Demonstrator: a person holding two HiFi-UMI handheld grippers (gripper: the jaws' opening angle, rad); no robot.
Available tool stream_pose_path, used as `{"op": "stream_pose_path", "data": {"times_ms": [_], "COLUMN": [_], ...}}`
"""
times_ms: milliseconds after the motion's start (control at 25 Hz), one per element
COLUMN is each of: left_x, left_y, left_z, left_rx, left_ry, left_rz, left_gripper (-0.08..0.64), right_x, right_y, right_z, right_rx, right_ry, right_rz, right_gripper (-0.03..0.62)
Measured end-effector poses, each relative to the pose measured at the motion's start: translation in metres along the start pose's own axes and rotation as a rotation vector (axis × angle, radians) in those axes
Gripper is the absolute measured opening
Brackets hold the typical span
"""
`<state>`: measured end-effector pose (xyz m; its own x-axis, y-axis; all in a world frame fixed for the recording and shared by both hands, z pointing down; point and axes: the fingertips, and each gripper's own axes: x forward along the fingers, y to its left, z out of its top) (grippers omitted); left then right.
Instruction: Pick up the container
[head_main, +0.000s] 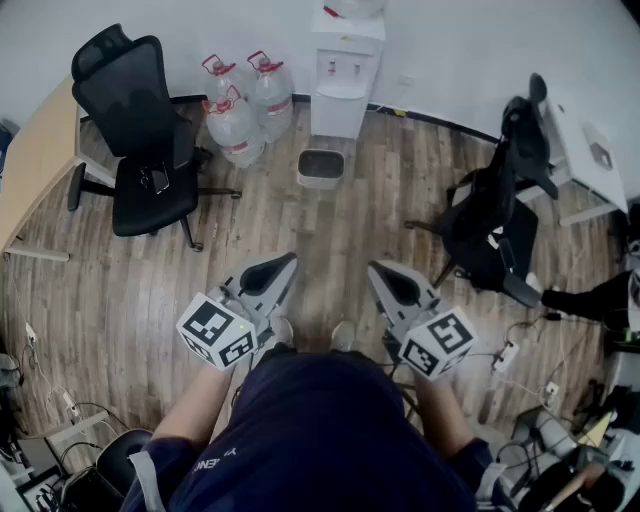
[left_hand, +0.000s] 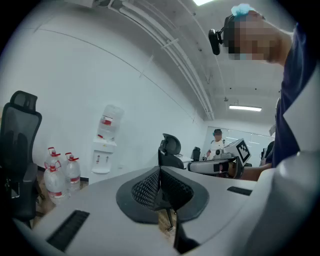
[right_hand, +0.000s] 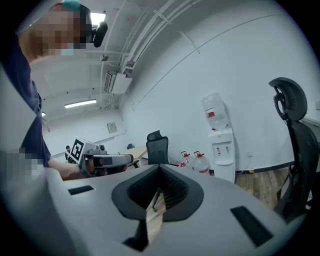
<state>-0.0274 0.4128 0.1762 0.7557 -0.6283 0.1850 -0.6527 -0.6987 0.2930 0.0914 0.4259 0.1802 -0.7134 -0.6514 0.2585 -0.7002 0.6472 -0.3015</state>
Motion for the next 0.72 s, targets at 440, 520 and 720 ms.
{"op": "stream_pose_path", "data": {"times_ms": [440,520,720], "left_x": [0.01,0.011,0.016], "left_y": [-0.004,-0.006,-0.012], "left_z": [-0.007,-0.011,-0.026], "left_rx": [-0.005,-0.012,-0.035], "left_ry": [0.015,0.022,0.041], "left_rz": [0.013,0.022,0.054], "left_gripper": [0.026,0.026,0.026], "right_x": [-0.002,-0.004,-0.014], "right_y": [-0.012,-0.017,-0.03], "right_z": [-0.003,-0.006,-0.022], "right_rx": [0.027,0.053,0.089], "right_ry": [0.01,0.013,0.051], "right_rz": [0.019,0.028,0.05], "right_gripper": [0.014,0.014,0.014]}}
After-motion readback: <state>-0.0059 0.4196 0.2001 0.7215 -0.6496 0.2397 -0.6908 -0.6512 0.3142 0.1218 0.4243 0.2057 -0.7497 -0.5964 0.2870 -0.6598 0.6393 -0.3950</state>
